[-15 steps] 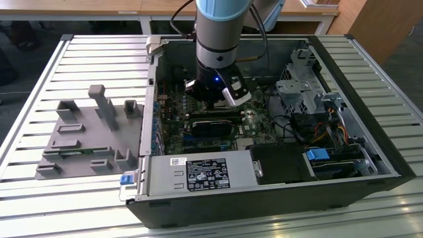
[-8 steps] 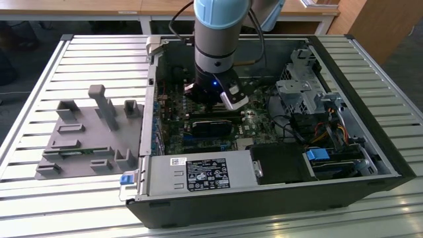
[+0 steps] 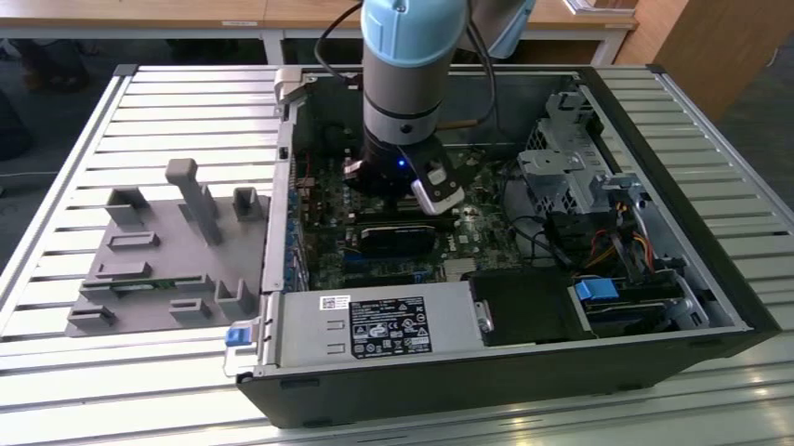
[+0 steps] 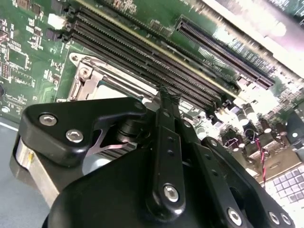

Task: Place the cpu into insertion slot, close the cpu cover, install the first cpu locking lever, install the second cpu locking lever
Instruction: 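Install the second cpu locking lever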

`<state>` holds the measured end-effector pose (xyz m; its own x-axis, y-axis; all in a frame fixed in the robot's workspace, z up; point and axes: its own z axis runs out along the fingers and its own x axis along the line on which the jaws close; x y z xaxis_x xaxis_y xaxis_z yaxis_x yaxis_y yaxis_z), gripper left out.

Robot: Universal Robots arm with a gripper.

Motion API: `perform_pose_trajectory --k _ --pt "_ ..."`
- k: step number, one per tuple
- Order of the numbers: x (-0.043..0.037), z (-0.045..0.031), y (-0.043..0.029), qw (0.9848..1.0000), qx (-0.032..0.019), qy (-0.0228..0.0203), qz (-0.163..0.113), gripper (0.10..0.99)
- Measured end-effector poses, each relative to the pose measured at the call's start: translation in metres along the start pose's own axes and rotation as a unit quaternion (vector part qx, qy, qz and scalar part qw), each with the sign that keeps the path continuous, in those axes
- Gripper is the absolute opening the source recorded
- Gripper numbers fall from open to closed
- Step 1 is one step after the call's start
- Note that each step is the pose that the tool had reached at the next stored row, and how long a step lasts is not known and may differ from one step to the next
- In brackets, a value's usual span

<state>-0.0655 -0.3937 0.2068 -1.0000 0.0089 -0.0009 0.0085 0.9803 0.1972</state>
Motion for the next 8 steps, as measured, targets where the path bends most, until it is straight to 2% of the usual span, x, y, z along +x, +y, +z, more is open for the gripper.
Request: perform_pose_trajectory --k 3,8 --pt "0.0003 -0.0007 -0.0040 1.0000 -0.0044 0.0000 0.000 0.106" --pt "0.0050 -0.0003 -0.0060 0.9999 -0.0136 -0.0002 0.000 0.106"
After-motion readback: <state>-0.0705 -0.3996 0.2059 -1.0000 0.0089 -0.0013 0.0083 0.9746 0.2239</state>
